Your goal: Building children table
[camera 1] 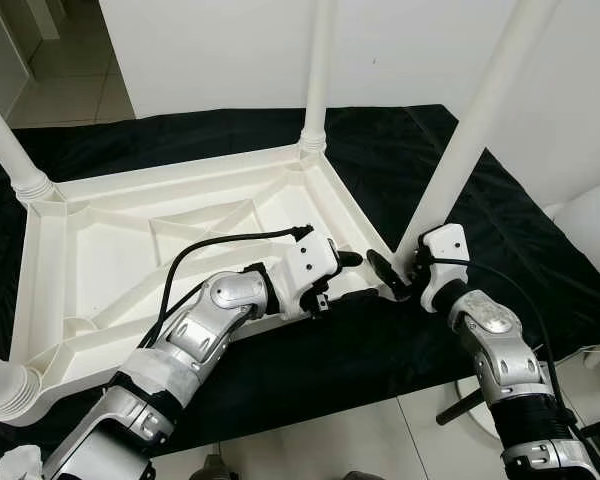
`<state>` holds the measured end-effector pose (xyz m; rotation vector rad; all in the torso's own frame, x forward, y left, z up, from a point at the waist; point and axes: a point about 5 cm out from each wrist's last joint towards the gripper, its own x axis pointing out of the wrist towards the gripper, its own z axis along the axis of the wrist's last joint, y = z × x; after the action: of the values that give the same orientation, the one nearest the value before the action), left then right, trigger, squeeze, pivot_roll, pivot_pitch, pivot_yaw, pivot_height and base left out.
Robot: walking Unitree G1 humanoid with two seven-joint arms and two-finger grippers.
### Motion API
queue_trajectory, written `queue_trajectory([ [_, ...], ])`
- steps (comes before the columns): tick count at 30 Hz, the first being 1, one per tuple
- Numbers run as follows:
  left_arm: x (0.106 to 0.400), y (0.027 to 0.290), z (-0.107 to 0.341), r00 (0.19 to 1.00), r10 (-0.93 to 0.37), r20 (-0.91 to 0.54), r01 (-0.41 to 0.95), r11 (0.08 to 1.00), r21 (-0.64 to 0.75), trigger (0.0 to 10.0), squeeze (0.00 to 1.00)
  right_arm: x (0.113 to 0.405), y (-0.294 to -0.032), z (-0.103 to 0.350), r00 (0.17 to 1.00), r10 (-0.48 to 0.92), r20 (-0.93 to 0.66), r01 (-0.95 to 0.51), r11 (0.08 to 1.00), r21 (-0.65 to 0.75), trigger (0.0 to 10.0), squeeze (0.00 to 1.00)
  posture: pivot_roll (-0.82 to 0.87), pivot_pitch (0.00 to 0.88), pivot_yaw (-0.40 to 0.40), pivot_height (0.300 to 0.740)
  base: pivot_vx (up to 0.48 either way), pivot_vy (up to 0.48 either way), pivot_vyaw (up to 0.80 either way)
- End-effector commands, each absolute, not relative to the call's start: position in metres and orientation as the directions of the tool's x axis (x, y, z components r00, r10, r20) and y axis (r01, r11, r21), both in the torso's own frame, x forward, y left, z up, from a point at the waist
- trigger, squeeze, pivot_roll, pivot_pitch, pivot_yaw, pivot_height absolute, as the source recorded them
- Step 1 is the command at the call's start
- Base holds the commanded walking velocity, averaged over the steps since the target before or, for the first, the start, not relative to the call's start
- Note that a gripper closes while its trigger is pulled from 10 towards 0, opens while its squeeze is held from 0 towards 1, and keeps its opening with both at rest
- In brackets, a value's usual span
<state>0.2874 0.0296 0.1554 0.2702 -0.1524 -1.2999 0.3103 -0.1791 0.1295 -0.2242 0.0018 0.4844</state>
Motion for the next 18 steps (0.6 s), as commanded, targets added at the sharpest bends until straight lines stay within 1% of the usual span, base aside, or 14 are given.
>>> queue_trajectory([
  [1, 0.285, 0.028, 0.155, 0.177, -0.981, -0.078, 0.945, 0.147, 0.293, 10.0, 0.0, 0.31, -0.168, 0.122, 0.845, 0.527, -0.09, -0.533, 0.818, -0.219, 0.0, 0.0, -0.01, 0.0, -0.017, 0.74, 0.0, 0.0, 0.0],
  [6, 0.285, 0.028, 0.155, 0.182, -0.98, -0.076, 0.942, 0.152, 0.299, 10.0, 0.0, 0.308, -0.168, 0.118, 0.831, 0.548, -0.099, -0.555, 0.803, -0.219, 0.0, 0.0, -0.01, 0.0, -0.019, 0.74, 0.0, 0.0, 0.0],
  [10, 0.285, 0.027, 0.155, 0.18, -0.981, -0.076, 0.943, 0.15, 0.298, 10.0, 0.0, 0.304, -0.168, 0.114, 0.839, 0.536, -0.092, -0.543, 0.816, -0.197, 0.0, 0.0, -0.01, 0.0, -0.019, 0.74, 0.0, 0.0, 0.0],
  [11, 0.285, 0.027, 0.155, 0.18, -0.981, -0.075, 0.943, 0.15, 0.299, 10.0, 0.0, 0.303, -0.168, 0.114, 0.858, 0.508, -0.078, -0.513, 0.841, -0.172, 10.0, 0.0, -0.01, 0.0, -0.019, 0.74, 0.0, 0.0, 0.0],
  [12, 0.285, 0.027, 0.155, 0.18, -0.981, -0.075, 0.943, 0.15, 0.299, 10.0, 0.0, 0.303, -0.168, 0.114, 0.858, 0.508, -0.078, -0.513, 0.841, -0.172, 10.0, 0.0, -0.01, 0.0, -0.019, 0.74, 0.0, 0.0, 0.0],
  [13, 0.285, 0.027, 0.155, 0.18, -0.981, -0.075, 0.943, 0.15, 0.299, 10.0, 0.0, 0.301, -0.167, 0.114, 0.873, 0.483, -0.068, -0.487, 0.861, -0.143, 10.0, 0.0, -0.01, 0.0, -0.022, 0.74, 0.0, 0.0, 0.0],
  [14, 0.285, 0.028, 0.155, 0.18, -0.981, -0.076, 0.943, 0.15, 0.299, 10.0, 0.0, 0.3, -0.168, 0.115, 0.906, 0.42, -0.057, -0.423, 0.898, -0.119, 10.0, 0.0, -0.01, 0.0, -0.026, 0.74, 0.0, 0.0, 0.0],
  [15, 0.285, 0.028, 0.155, 0.18, -0.981, -0.076, 0.943, 0.15, 0.299, 10.0, 0.0, 0.3, -0.168, 0.115, 0.906, 0.42, -0.057, -0.423, 0.898, -0.119, 10.0, 0.0, -0.01, 0.0, -0.026, 0.74, 0.0, 0.0, 0.0],
  [18, 0.285, 0.029, 0.154, 0.186, -0.98, -0.074, 0.941, 0.156, 0.3, 10.0, 0.0, 0.298, -0.167, 0.117, 0.96, 0.278, -0.036, -0.28, 0.957, -0.071, 10.0, 0.0, -0.01, 0.0, -0.03, 0.74, 0.0, 0.0, 0.0],
])
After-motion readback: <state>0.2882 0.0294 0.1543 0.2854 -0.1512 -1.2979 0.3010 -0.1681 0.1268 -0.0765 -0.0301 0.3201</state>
